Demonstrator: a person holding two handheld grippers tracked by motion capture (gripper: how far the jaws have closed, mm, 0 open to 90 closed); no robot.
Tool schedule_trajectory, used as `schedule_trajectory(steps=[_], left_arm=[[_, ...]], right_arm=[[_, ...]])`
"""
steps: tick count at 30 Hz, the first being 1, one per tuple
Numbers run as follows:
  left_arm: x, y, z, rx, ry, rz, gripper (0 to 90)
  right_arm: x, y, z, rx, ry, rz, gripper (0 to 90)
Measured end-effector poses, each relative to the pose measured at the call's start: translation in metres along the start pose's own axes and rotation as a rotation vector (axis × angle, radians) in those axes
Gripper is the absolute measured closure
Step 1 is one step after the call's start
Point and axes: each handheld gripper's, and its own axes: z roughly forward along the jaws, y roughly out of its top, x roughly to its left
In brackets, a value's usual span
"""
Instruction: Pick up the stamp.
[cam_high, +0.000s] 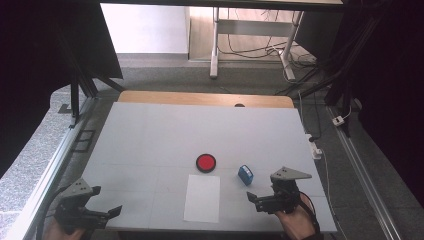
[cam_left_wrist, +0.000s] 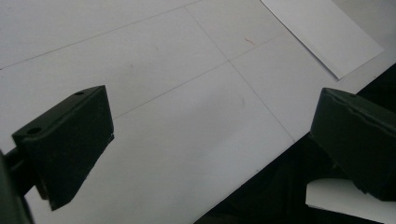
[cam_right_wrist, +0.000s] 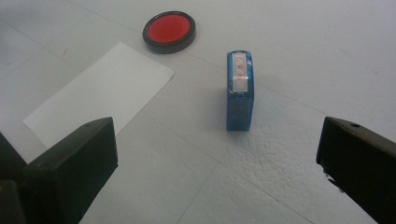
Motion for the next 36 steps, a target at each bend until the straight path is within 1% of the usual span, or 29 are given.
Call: schedule_trajectory(steps=[3,6,8,11,18,19,22,25,27,28,29,32,33,35,36], left_arm=[[0.000,0.000,0.000,0.001,0.000,0.000,0.0],[0.000,0.000,0.000,0.001,0.000,0.000,0.0],[0.000,0.000,0.000,0.001,0.000,-0.001,0.0],[0.000,0.000,0.000,0.002,0.001,0.001,0.0],[0.000,0.000,0.000,0.002,0.001,0.001,0.0],[0.000,0.000,0.000,0.002,0.001,0.002,0.0],[0.000,0.000,0.000,0.003,0.000,0.003,0.0],[0.000,0.000,0.001,0.003,-0.002,0.002,0.0],[0.000,0.000,0.000,0.004,-0.004,0.002,0.0],[0.000,0.000,0.000,0.005,-0.005,0.001,0.0],[0.000,0.000,0.000,0.005,-0.006,0.001,0.0],[0.000,0.000,0.000,0.004,-0.003,0.001,0.0],[0.000,0.000,0.000,0.004,-0.003,0.000,0.0],[0.000,0.000,0.000,0.004,-0.005,-0.001,0.0],[0.000,0.000,0.000,0.004,-0.004,0.000,0.0]], right_arm=[[0.000,0.003,0.004,0.015,-0.013,-0.016,0.0],[0.000,0.005,0.009,0.024,-0.025,-0.016,0.0],[0.000,0.008,0.015,0.029,-0.041,-0.019,0.0],[0.001,0.013,0.020,0.032,-0.048,-0.023,0.0],[0.000,0.020,0.026,0.036,-0.039,-0.018,0.0],[0.000,0.021,0.027,0.032,-0.039,-0.016,0.0],[-0.002,0.024,0.031,0.040,-0.050,-0.026,0.0],[-0.004,0.025,0.036,0.051,-0.052,-0.023,0.0],[-0.006,0.027,0.042,0.066,-0.066,-0.030,0.0],[-0.006,0.027,0.042,0.066,-0.066,-0.030,0.0],[-0.008,0.028,0.046,0.078,-0.066,-0.036,0.0],[-0.009,0.028,0.051,0.084,-0.075,-0.045,0.0],[-0.011,0.029,0.056,0.098,-0.084,-0.052,0.0],[-0.011,0.030,0.058,0.104,-0.087,-0.054,0.0],[-0.013,0.030,0.062,0.118,-0.092,-0.060,0.0]])
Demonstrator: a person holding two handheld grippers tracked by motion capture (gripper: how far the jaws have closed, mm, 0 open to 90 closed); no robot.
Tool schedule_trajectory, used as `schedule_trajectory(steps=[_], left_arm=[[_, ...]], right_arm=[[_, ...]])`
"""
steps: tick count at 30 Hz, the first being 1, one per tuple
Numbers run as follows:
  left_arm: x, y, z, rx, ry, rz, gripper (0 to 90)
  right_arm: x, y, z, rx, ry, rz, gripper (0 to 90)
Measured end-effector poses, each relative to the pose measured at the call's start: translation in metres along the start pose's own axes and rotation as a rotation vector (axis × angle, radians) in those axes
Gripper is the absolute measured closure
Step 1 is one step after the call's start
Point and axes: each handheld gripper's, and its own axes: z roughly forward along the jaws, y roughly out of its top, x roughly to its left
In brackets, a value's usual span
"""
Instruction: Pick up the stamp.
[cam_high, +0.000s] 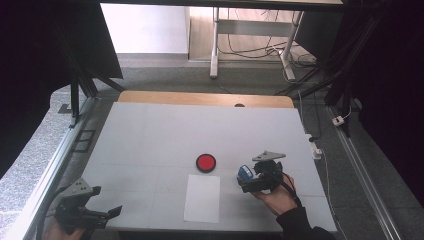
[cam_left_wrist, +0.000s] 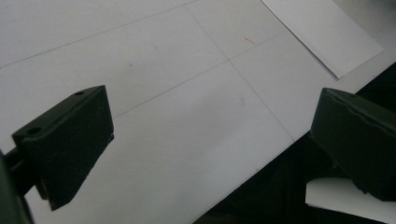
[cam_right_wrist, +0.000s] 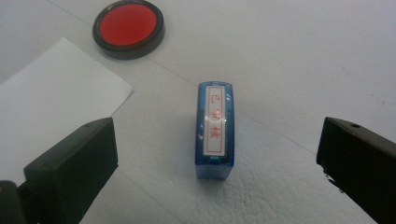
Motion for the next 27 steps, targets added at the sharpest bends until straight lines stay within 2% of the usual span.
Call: schedule_trajectory(steps=[4,8,9,10,11,16,17,18,19,21,22,27], left_arm=[[0.000,0.000,0.000,0.003,0.000,0.004,0.0],[0.000,0.000,0.000,0.006,-0.001,0.006,0.0],[0.000,0.000,0.000,0.006,-0.001,0.007,0.0],[0.000,0.000,0.000,0.007,-0.001,0.007,0.0],[0.000,0.000,0.000,0.008,-0.002,0.008,0.0],[0.000,0.000,0.001,0.010,-0.002,0.010,0.0],[0.000,0.000,0.001,0.011,-0.002,0.009,0.0],[0.000,0.000,0.001,0.011,-0.002,0.010,0.0],[0.000,0.000,0.001,0.011,-0.003,0.010,0.0],[0.000,0.000,0.001,0.012,-0.003,0.010,0.0],[0.000,0.000,0.001,0.013,-0.004,0.010,0.0],[-0.001,0.000,0.001,0.012,-0.005,0.010,0.0]], right_arm=[[-0.001,0.001,0.005,0.016,-0.013,-0.002,0.7],[-0.003,0.002,0.009,0.033,-0.019,-0.009,8.9],[-0.003,0.003,0.009,0.036,-0.017,-0.012,11.6],[-0.003,0.004,0.009,0.028,-0.022,-0.020,19.7],[-0.003,0.004,0.009,0.028,-0.022,-0.020,19.7],[-0.002,0.007,0.010,0.046,-0.015,-0.051,41.2],[-0.003,0.008,0.012,0.054,0.007,-0.057,49.9],[-0.003,0.008,0.012,0.054,0.007,-0.057,49.9],[-0.003,0.008,0.012,0.053,0.012,-0.059,53.6],[-0.003,0.009,0.013,0.056,0.022,-0.068,61.7],[-0.003,0.010,0.013,0.065,0.027,-0.074,70.1],[-0.004,0.012,0.014,0.080,0.030,-0.081,71.3]])
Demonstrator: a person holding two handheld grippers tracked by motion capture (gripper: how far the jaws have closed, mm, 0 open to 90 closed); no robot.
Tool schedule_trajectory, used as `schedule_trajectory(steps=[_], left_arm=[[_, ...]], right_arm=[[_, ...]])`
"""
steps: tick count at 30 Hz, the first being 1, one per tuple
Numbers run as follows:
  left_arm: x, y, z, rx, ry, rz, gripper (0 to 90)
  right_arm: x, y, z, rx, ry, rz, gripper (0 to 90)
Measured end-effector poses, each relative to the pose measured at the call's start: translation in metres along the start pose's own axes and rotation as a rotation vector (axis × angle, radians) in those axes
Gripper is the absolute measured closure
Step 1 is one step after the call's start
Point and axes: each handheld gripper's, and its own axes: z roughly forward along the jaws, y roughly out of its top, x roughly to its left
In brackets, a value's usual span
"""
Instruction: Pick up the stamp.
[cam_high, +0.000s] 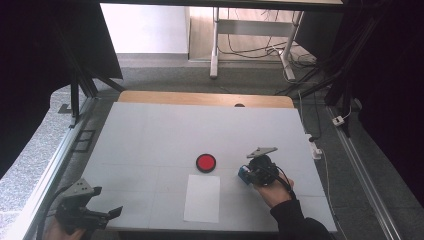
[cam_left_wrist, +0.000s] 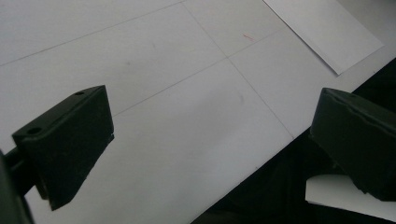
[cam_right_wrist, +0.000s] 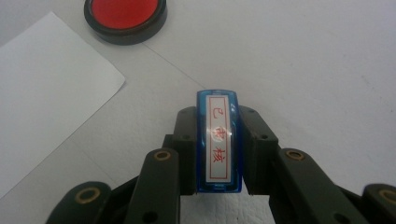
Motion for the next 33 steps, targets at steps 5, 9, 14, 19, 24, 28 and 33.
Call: schedule_trajectory(steps=[5,9,14,19,24,28,33], left_arm=[[0.000,0.000,0.000,0.002,-0.002,0.003,0.0],[0.000,0.000,0.000,0.002,-0.006,0.002,0.0],[0.000,0.000,0.000,0.002,-0.005,0.004,0.0],[-0.001,0.000,0.000,-0.001,0.002,0.004,0.0],[0.000,0.000,-0.001,-0.004,-0.002,0.004,0.0],[0.000,0.000,-0.001,-0.004,-0.005,0.001,0.0],[0.000,0.000,-0.001,-0.003,-0.007,0.000,0.0]], right_arm=[[0.000,0.000,-0.001,-0.009,0.013,-0.007,71.4],[0.000,0.001,-0.006,-0.028,0.026,-0.008,71.5],[-0.001,0.002,-0.011,-0.062,0.043,0.010,71.5],[-0.002,0.002,-0.019,-0.089,0.051,0.013,71.5],[-0.002,0.003,-0.029,-0.131,0.066,-0.012,71.4],[-0.001,0.002,-0.032,-0.139,0.071,-0.019,71.5],[0.001,0.004,-0.038,-0.169,0.082,-0.010,71.5]])
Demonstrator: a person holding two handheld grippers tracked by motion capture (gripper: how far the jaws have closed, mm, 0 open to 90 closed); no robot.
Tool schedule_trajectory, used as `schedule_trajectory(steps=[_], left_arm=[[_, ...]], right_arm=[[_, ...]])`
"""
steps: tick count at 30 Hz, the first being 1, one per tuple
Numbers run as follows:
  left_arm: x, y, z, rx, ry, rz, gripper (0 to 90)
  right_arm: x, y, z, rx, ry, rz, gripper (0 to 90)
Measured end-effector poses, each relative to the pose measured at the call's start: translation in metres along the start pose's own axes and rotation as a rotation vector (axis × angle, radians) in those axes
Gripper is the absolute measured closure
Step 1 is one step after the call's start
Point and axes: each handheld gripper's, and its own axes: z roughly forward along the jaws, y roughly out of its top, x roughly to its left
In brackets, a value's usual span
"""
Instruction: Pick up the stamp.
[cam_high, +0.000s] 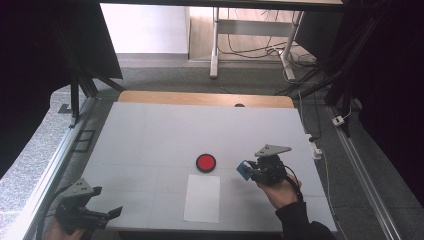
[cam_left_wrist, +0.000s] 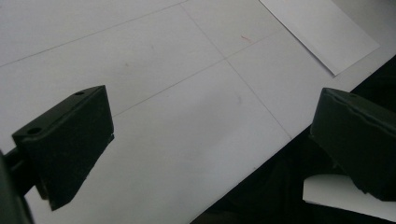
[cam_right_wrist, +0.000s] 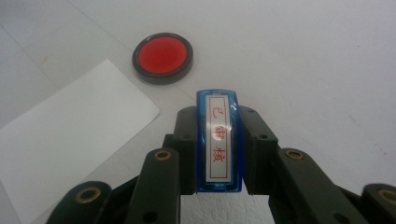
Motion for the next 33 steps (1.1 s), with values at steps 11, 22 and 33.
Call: schedule_trajectory(steps=[11,22,33], left_arm=[[0.001,0.000,0.000,0.003,-0.014,-0.001,0.0],[0.001,0.000,0.001,0.008,-0.019,0.002,0.0],[0.001,0.000,0.001,0.010,-0.023,0.004,0.0]], right_arm=[[0.012,0.005,-0.007,-0.018,0.029,-0.043,71.4],[0.022,0.011,-0.007,-0.041,0.080,-0.052,71.5],[0.036,0.019,-0.006,-0.060,0.130,-0.092,71.4]])
